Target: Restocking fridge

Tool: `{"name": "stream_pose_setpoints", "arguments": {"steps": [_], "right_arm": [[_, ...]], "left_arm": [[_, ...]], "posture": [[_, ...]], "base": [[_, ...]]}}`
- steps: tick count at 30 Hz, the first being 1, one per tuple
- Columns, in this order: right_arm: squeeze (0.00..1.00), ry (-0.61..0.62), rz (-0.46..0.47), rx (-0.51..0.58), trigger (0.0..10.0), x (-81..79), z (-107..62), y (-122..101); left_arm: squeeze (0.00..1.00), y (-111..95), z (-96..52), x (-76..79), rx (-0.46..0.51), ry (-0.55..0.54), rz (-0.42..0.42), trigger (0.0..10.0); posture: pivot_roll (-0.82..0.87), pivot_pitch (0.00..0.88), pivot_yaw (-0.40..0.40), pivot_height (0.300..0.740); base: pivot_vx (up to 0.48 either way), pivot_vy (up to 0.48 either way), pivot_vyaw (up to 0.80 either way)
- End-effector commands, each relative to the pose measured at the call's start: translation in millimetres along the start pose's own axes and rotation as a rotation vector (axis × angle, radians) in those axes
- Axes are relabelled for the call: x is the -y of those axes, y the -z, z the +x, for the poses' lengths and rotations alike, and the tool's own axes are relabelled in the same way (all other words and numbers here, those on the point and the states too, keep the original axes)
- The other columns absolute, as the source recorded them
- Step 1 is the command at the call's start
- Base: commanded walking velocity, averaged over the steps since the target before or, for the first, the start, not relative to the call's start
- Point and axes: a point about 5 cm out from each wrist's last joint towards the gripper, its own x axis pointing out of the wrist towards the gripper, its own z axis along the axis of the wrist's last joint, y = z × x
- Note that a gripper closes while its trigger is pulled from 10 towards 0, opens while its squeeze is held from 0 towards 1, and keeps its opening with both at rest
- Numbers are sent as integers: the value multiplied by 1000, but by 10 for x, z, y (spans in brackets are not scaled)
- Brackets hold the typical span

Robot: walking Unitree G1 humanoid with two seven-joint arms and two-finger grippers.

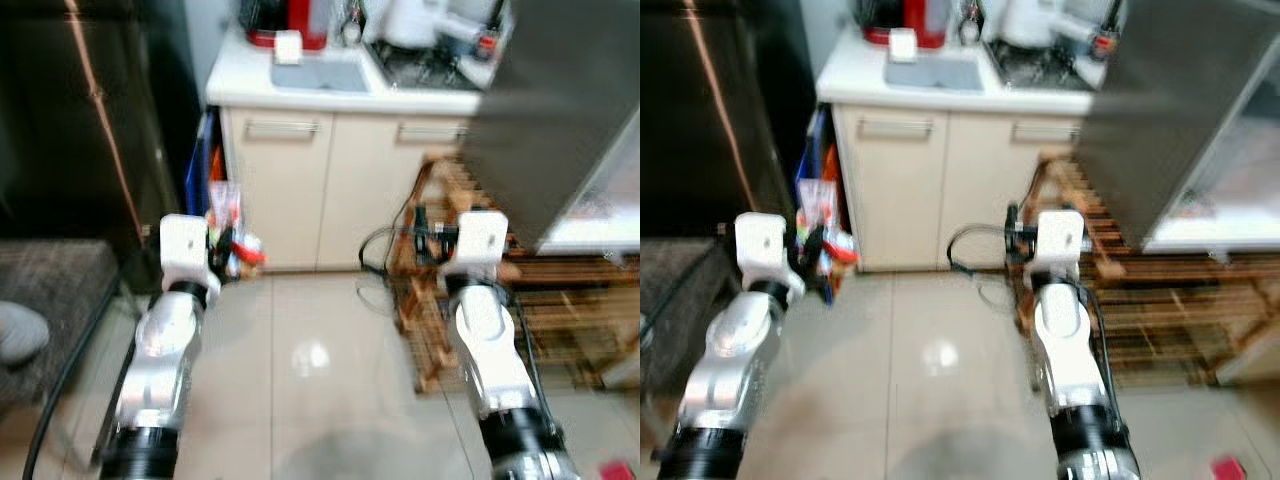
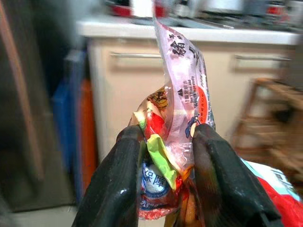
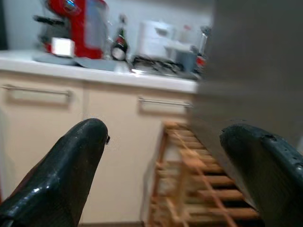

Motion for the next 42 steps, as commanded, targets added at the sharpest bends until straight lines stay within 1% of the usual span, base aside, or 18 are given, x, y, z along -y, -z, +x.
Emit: {"name": "stream_pose_setpoints", "arguments": {"steps": [1, 5, 6, 8, 10, 12, 16, 19, 21, 24, 28, 31, 35, 36, 38, 40, 41, 42], "right_arm": [[0, -16, 9, 18, 10000, -51, 24, -41], [0, -25, 9, 8, 10000, -77, 2, -4], [0, -22, 6, 0, 10000, -58, -7, 17], [0, -19, 5, -3, 10000, -46, -9, 27], [0, -11, 0, -13, 10000, 1, -24, 50], [0, -11, -4, -13, 10000, 10, -30, 52], [0, 3, -15, -21, 10000, 69, -46, 77], [0, 40, -23, -19, 10000, 160, -43, 82], [0, 66, -26, -16, 10000, 224, -34, 77], [0, 72, -28, -16, 10000, 246, -45, 83], [0, 48, -27, -35, 10000, 196, -132, 153], [0, -22, -33, -35, 10000, 132, -227, 187], [0, -74, -47, -71, 10000, 140, -362, 286], [0, -78, -47, -82, 10000, 152, -386, 309], [0, -79, -45, -97, 10000, 179, -428, 343], [0, -84, -45, -111, 10000, 206, -466, 372], [0, -102, -41, -127, 10000, 208, -495, 403], [0, -109, -42, -133, 10000, 205, -505, 414]], "left_arm": [[0, -94, 23, -30, 45, -12, 12, 10000], [0, -75, 41, 2, 38, -5, 7, 10000], [0, -102, 87, -16, 48, -2, 30, 10000], [0, -124, 115, -32, 58, -5, 42, 10000], [0, -176, 214, -101, 60, -22, 26, 10000], [0, -182, 229, -103, 60, -22, 24, 10000], [0, -161, 277, -50, 47, -30, 12, 10000], [0, -173, 337, 5, 44, -39, -24, 10000], [0, -187, 369, 60, 47, -20, -24, 10000], [0, -196, 388, 97, 48, 0, -17, 10000], [0, -217, 430, 52, 48, -18, -8, 10000], [0, -221, 460, 10, 43, -43, 0, 10000], [0, -244, 456, -5, 72, -63, 19, 10000], [0, -241, 455, 11, 69, -51, 15, 10000], [0, -278, 426, 153, 98, 81, -30, 10000], [0, -342, 402, 294, 141, 162, -7, 10000], [0, -395, 395, 399, 170, 213, -8, 10000], [0, -409, 396, 424, 177, 225, -10, 10000]], "posture": [[-33, 0, -25, 740], [-36, 0, -19, 740], [-40, 0, -21, 740], [-41, 0, -22, 740], [-61, 0, -21, 740], [-61, 0, -21, 740], [-75, 0, -12, 740], [-82, 0, 0, 740], [-85, 0, 10, 740], [-87, 0, 15, 740], [-88, 0, 17, 740], [-88, 0, 13, 740], [-97, 0, 15, 740], [-99, 0, 15, 740], [-106, 0, 16, 740], [-110, 0, 17, 740], [-119, 0, 23, 740], [-121, 0, 23, 740]], "base": [[0, -480, 0], [0, -480, 0], [0, -480, 0], [0, -480, 0], [0, -480, 0], [0, -480, 0], [0, -476, 0], [0, -472, 0], [0, -472, 0], [0, -472, 0], [0, -472, 0], [0, -472, 0], [135, -426, 0], [0, 0, 0], [0, 0, 0], [122, 0, 0], [480, 0, 0], [480, 0, 0]]}}
